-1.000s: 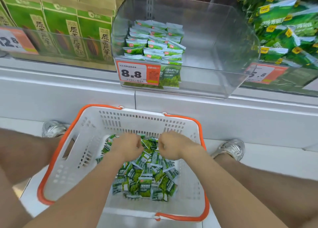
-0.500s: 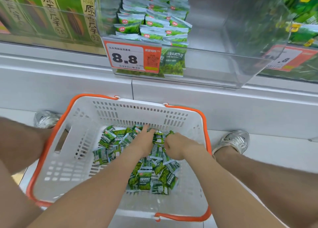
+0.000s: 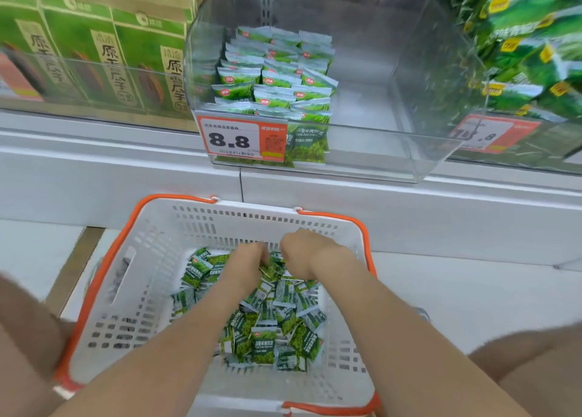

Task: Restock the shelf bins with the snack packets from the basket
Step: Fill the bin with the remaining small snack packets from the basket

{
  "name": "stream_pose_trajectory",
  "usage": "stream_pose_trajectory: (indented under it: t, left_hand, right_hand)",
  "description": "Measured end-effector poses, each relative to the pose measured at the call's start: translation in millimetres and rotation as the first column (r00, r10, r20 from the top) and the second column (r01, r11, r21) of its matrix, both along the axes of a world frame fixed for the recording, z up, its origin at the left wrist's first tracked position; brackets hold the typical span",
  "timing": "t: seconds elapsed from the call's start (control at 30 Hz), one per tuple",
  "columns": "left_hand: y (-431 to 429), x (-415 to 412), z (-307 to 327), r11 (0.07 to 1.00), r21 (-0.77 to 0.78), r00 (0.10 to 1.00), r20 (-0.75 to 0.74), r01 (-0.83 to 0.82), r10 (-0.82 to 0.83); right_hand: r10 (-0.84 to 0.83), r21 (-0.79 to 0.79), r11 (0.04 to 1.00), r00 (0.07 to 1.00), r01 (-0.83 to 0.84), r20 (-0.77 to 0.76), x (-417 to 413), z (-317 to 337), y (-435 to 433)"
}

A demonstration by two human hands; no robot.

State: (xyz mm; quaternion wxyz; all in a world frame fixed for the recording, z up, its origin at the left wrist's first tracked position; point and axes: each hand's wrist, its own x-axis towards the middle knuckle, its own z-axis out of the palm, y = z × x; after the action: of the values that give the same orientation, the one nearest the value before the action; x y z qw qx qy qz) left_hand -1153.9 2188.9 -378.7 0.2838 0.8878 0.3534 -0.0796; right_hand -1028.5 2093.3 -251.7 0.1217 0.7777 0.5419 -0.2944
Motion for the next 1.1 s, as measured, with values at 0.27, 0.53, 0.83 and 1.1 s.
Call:
stream_pose_trajectory:
  t: [0.27,0.53,0.83,1.1]
  left_hand:
    - [4.3,-3.1,90.9,0.976,-0.166,0.968,0.228,0.143,-0.104]
    - [13.2,6.3,204.9,0.89,-0.445,0.993,0.105,0.101,-0.06]
    - [-10.5,-9.3,315.6,0.771,-0.634,0.94,0.223,-0.06,0.257]
    - [-3.4,1.1,328.6,0.998,-0.053,0.701,0.713,0.024,0.021]
  right_hand:
    - [0.06,0.106,0.993,0.998,-0.06,0.004,0.0,44.2,-7.3]
    - [0.105,0.157,0.983,0.994,-0.098,-0.037,-3.3,136.5,-6.2]
    - [0.079,0.688,0.726,0.992,0.012,-0.101,8.8,222.2,-32.1]
    - [-0.103,0.741,0.423,0.84,0.522,-0.532,34.4,225.7,-20.2]
